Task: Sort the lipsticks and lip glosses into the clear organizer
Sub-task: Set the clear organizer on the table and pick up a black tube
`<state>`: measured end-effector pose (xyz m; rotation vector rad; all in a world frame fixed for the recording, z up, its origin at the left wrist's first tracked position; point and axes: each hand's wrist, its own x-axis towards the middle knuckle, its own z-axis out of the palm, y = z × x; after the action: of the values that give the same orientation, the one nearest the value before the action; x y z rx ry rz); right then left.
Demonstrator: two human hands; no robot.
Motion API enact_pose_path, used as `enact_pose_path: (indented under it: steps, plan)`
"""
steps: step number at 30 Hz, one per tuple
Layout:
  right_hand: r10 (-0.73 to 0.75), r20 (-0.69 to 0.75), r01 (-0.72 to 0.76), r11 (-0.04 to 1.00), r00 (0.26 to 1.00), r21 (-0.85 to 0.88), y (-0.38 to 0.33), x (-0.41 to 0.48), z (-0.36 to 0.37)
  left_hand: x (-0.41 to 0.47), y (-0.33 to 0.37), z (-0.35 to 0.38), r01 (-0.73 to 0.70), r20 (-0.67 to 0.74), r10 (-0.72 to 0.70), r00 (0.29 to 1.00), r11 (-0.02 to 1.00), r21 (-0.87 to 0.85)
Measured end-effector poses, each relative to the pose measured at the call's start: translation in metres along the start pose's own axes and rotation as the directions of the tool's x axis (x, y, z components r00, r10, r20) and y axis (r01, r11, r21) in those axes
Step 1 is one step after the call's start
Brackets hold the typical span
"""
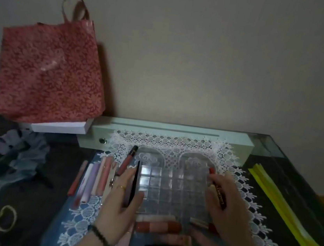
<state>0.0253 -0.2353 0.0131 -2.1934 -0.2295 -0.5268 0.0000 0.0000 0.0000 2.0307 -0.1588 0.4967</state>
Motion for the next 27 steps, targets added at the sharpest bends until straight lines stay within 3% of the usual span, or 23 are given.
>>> enact_pose_path:
  steps: [3, 9, 16, 27]
  plan:
    - [-0.119, -0.058, 0.117, 0.992, 0.991, -0.041, -0.004, 0.000, 0.012, -0.001, -0.012, 0.008, 0.050, 0.058, -0.049, 0.997, 0.999, -0.016]
    - [-0.138, 0.090, 0.149, 0.980, 0.986, -0.132, 0.005, -0.005, 0.025, 0.002, -0.025, 0.013, -0.037, 0.103, 0.025, 0.994, 0.992, 0.118]
    - [-0.172, 0.098, 0.193, 0.945, 0.980, -0.264, 0.009, -0.019, 0.033, -0.012, -0.025, 0.013, -0.096, 0.127, 0.081, 0.989, 0.988, 0.123]
    - [-0.179, 0.078, 0.192, 0.952, 0.981, -0.238, 0.012, -0.020, 0.033, -0.014, -0.023, 0.011, -0.091, 0.122, 0.080, 0.989, 0.992, 0.090]
